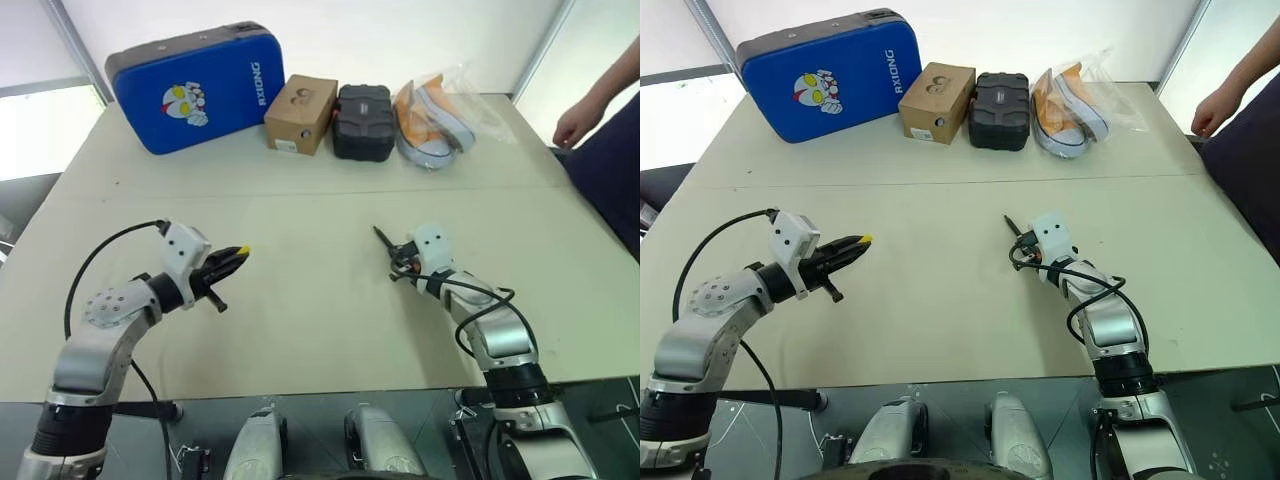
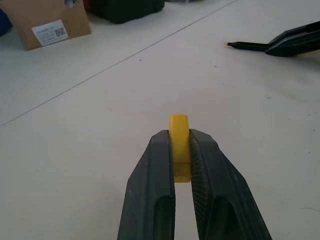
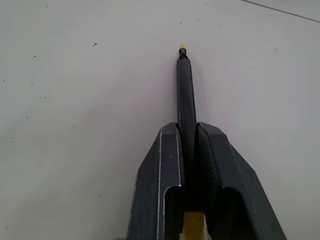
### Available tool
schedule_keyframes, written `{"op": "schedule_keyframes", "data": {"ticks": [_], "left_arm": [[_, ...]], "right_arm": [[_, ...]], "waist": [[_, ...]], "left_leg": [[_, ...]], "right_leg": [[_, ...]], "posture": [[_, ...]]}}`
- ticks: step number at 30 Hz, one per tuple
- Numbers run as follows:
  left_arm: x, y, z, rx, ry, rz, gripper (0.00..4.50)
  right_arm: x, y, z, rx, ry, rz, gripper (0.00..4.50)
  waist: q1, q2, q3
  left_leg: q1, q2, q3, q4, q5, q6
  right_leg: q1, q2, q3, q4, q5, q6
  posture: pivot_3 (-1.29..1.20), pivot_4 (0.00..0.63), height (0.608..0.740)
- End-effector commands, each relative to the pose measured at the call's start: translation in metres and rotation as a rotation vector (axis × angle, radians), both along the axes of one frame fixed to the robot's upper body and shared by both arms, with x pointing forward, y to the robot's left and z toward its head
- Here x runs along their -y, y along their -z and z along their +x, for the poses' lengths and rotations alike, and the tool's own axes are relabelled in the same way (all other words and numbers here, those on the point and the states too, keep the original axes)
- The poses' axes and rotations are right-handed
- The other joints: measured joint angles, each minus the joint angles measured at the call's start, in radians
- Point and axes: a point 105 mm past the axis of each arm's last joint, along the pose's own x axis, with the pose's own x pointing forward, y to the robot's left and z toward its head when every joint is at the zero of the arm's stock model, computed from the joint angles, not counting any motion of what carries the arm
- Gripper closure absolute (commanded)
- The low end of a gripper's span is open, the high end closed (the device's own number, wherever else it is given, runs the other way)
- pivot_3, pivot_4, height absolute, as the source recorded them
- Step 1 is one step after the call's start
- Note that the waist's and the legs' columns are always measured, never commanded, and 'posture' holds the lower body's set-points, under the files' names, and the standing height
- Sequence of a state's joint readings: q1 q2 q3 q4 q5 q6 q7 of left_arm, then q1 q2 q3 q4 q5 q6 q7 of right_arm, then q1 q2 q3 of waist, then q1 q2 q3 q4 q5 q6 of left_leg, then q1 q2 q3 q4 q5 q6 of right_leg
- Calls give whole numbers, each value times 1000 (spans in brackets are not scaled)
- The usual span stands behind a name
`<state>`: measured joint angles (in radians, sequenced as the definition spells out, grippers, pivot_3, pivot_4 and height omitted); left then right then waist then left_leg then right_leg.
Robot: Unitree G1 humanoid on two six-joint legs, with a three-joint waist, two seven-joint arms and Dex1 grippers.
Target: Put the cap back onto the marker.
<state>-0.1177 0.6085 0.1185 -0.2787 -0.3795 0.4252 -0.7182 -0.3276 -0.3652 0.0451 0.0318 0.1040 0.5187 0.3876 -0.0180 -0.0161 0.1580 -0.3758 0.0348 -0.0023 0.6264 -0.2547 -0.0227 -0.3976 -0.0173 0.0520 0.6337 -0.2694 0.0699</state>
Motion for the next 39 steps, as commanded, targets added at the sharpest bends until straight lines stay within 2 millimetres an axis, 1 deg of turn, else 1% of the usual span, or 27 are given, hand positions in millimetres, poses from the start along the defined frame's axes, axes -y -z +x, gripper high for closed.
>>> {"op": "schedule_keyframes", "data": {"ticks": [1,3,5,7,10,13,15,17,19,26,30,39], "left_arm": [[2,-11,1,49,27,22,4500],[7,-12,2,58,64,31,4500],[13,-13,3,71,114,47,4500],[20,-15,3,90,181,63,4500],[31,-17,3,120,286,77,4500],[40,-19,2,132,376,78,4500],[45,-18,-1,129,440,90,4500],[48,-17,-2,129,478,99,4500],[51,-18,-3,136,509,104,4500],[61,-24,-4,164,563,110,4500],[63,-25,-4,175,574,116,4500],[65,-26,-1,184,572,117,4500]], "right_arm": [[3,-6,0,11,-15,-16,4464],[0,-20,2,55,-74,-32,4464],[-5,-40,1,108,-176,-65,4464],[-8,-59,-5,152,-313,-113,4464],[-6,-80,-12,172,-487,-198,4464],[-4,-94,-17,168,-622,-289,4464],[-9,-102,-23,150,-720,-316,4464],[-15,-108,-27,142,-787,-320,4464],[-26,-112,-32,134,-852,-308,4464],[-51,-114,-46,127,-980,-303,4464],[-59,-117,-50,131,-1020,-296,4464],[-67,-116,-59,113,-1080,-290,4464]], "waist": [[1,0,0],[2,0,0],[2,1,1],[1,2,2],[-1,2,3],[-2,2,3],[-2,2,3],[-2,2,3],[-1,2,3],[3,2,3],[4,2,3],[4,2,3]], "left_leg": [[0,0,0,0,0,0],[0,0,0,0,0,0],[-1,0,0,0,0,0],[-1,-1,1,0,0,0],[-2,-1,2,-1,0,0],[-2,-1,3,-2,0,0],[-2,-1,3,-3,0,0],[-2,0,3,-5,0,0],[-2,0,2,-5,0,0],[-12,0,0,-1,0,0],[-13,0,0,1,0,0],[-13,0,-1,1,0,0]], "right_leg": [[0,0,0,0,0,0],[0,0,0,0,0,0],[0,0,0,0,0,0],[-1,0,0,-1,0,0],[-2,0,0,-2,0,0],[-2,1,0,-2,0,0],[-3,1,0,-2,0,1],[-4,2,0,-2,1,2],[-5,3,0,-2,1,3],[-11,2,-1,-2,2,4],[-11,2,-2,-2,2,4],[-11,2,-2,-1,2,4]], "posture": [[0,150,740],[0,150,740],[0,150,740],[0,150,740],[0,150,740],[0,150,740],[0,150,740],[0,150,740],[0,150,740],[0,150,740],[0,150,740],[0,150,740]]}}
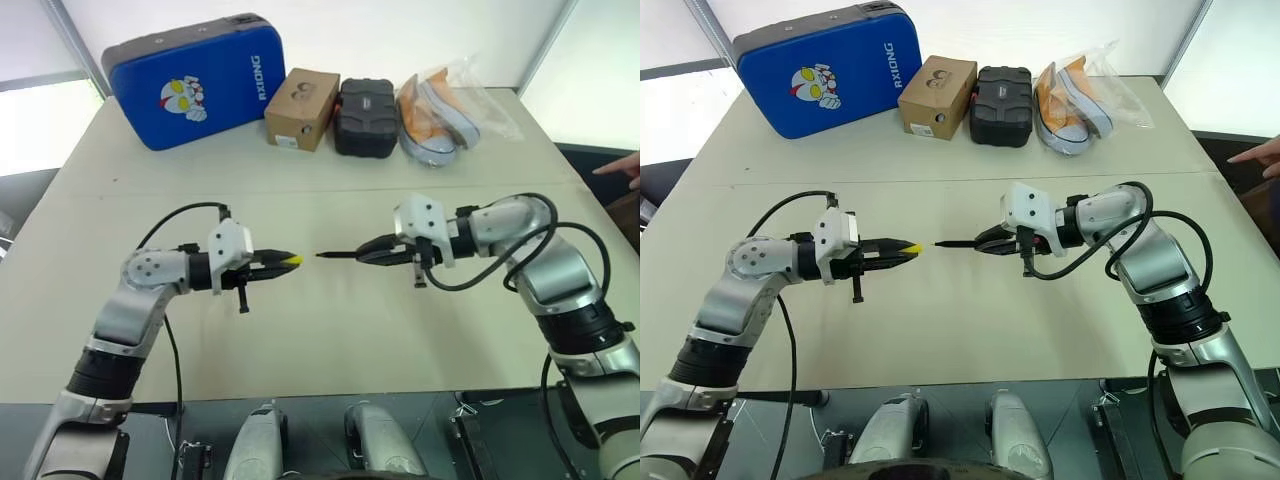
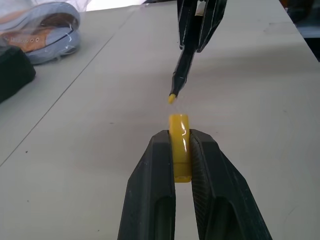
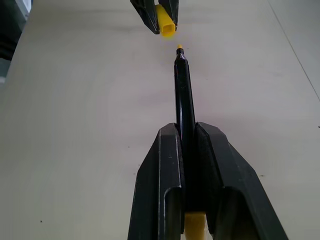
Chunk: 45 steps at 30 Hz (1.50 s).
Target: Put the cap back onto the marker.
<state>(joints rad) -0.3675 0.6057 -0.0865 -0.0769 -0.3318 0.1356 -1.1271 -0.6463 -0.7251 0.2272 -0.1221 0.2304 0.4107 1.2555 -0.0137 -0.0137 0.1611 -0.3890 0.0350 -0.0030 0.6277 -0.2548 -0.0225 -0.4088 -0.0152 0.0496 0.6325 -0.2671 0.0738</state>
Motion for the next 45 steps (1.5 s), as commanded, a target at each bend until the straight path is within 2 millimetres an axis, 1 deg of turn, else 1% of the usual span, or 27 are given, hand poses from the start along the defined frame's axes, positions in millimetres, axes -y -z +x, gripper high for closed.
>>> {"op": "schedule_keyframes", "data": {"ticks": [1,13,19,26,32,45], "left_arm": [[2,-10,2,51,5,-5,4500],[4,-8,-2,47,10,-10,4500],[4,-10,1,52,9,-10,4500],[4,-8,-2,46,13,-6,4500],[3,-9,-5,43,15,-7,4500],[3,-12,-7,37,16,-15,4500]], "right_arm": [[-10,-14,-8,41,-61,21,4464],[-17,-15,-11,37,-74,36,4464],[-19,-15,-12,37,-73,42,4464],[-15,-15,-9,46,-57,29,4464],[-11,-11,-8,43,-47,13,4464],[-13,-5,-9,38,-56,4,4464]], "waist": [[0,0,0],[0,0,0],[0,0,0],[0,0,0],[0,0,0],[0,0,0]], "left_leg": [[0,0,0,0,0,0],[0,0,0,1,0,0],[0,0,0,1,0,0],[0,0,0,1,0,0],[0,0,0,1,0,0],[0,0,0,2,0,0]], "right_leg": [[0,0,0,0,0,0],[0,0,0,1,0,0],[0,0,0,1,0,0],[0,0,0,1,0,0],[0,0,0,1,0,0],[0,0,0,2,0,0]], "posture": [[0,150,740],[0,150,740],[0,150,740],[0,150,740],[0,150,740],[0,150,740]]}}
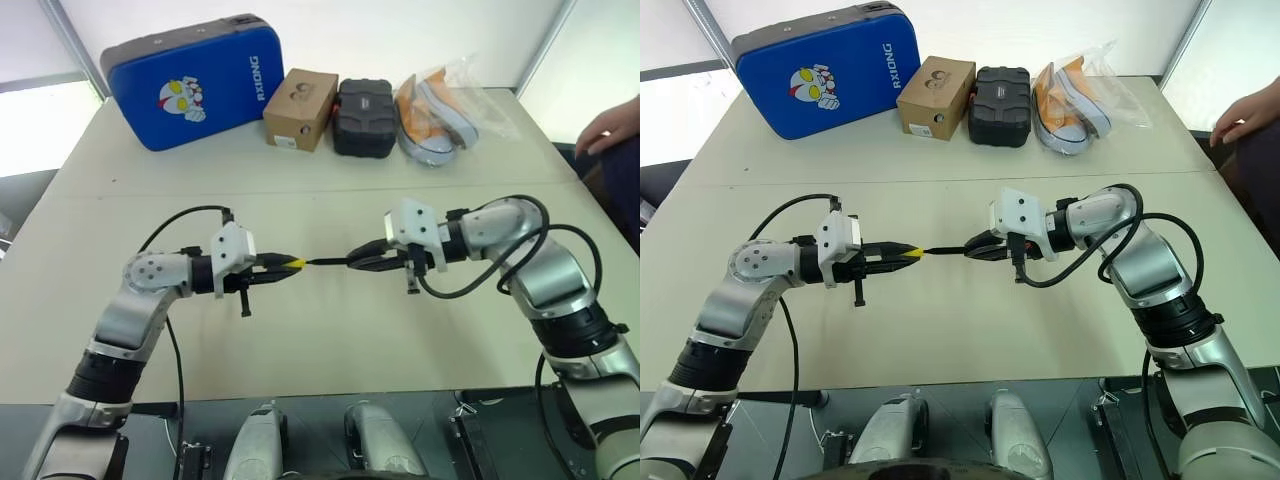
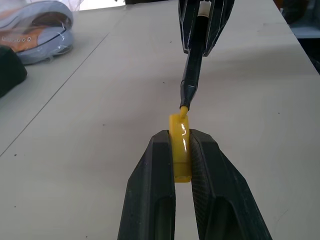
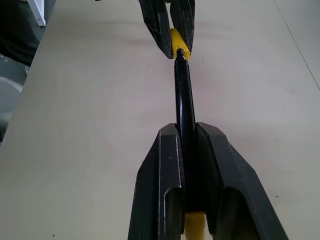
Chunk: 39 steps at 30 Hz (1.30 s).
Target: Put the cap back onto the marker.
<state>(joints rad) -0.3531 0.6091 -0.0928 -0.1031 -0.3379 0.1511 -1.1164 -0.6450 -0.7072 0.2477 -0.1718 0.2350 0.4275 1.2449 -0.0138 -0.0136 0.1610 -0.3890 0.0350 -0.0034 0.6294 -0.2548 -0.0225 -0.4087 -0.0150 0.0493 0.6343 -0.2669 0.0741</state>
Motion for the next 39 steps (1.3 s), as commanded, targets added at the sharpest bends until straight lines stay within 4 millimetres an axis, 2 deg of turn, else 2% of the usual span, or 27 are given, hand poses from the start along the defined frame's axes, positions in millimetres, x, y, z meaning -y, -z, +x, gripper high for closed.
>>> {"op": "schedule_keyframes", "data": {"ticks": [1,16,39], "left_arm": [[1,-13,-4,45,13,-14,4500],[1,-11,-7,38,13,-8,4500],[6,-11,-8,45,17,-19,4500]], "right_arm": [[-1,-4,-2,29,-14,-1,4464],[9,-4,4,42,18,-25,4464],[-2,-3,-6,23,-28,-3,4464]], "waist": [[0,0,0],[0,0,0],[0,0,0]], "left_leg": [[0,0,0,0,0,0],[0,0,0,0,0,0],[0,0,0,1,0,0]], "right_leg": [[0,0,0,0,0,0],[0,0,0,1,0,0],[0,0,0,2,0,0]], "posture": [[0,150,740],[0,150,740],[0,150,740]]}}
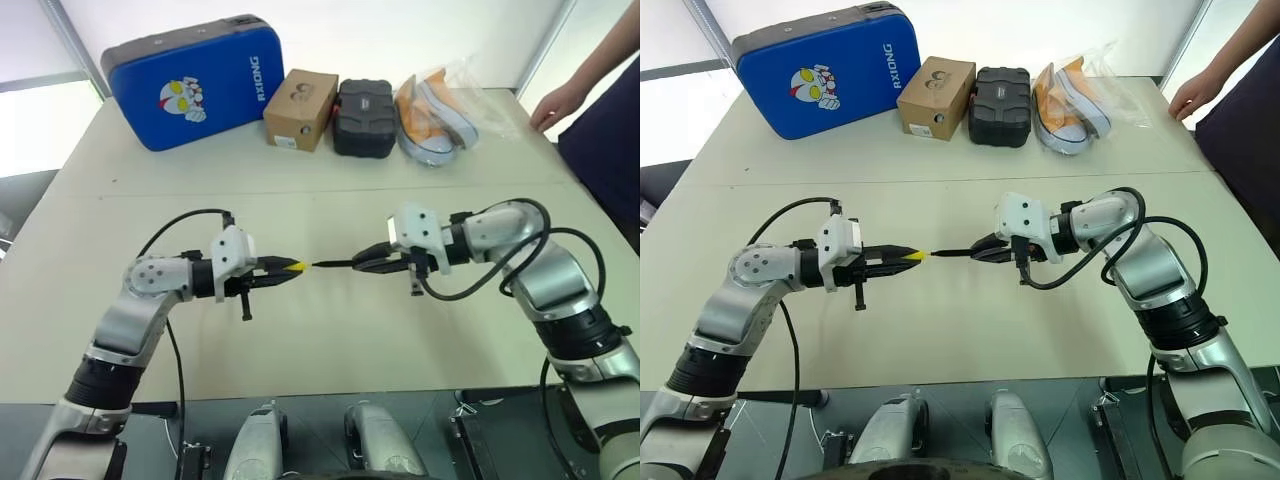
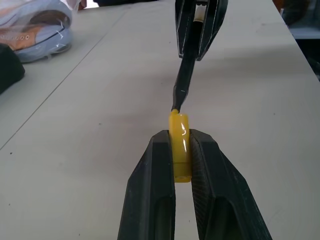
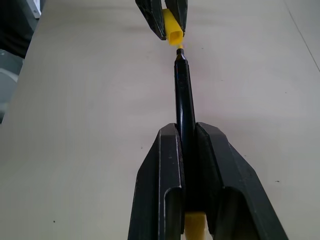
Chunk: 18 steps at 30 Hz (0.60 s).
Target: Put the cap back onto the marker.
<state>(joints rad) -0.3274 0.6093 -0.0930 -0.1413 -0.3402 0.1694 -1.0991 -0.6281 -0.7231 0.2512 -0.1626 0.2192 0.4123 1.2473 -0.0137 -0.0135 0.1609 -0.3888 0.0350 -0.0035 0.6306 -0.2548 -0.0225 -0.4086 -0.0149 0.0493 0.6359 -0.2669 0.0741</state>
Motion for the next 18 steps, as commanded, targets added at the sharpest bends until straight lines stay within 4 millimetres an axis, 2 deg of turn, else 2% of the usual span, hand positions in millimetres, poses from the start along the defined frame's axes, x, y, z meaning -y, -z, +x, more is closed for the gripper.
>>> {"op": "schedule_keyframes", "data": {"ticks": [1,18], "left_arm": [[5,-13,-3,53,24,-16,4500],[9,-15,-12,50,107,8,4500]], "right_arm": [[-9,-9,-8,27,-48,24,4464],[-19,-11,-16,27,-111,16,4464]], "waist": [[0,0,0],[0,0,0]], "left_leg": [[0,0,0,0,0,0],[0,0,0,0,0,0]], "right_leg": [[0,0,0,0,0,0],[0,0,0,1,0,0]], "posture": [[0,150,740],[0,150,740]]}}
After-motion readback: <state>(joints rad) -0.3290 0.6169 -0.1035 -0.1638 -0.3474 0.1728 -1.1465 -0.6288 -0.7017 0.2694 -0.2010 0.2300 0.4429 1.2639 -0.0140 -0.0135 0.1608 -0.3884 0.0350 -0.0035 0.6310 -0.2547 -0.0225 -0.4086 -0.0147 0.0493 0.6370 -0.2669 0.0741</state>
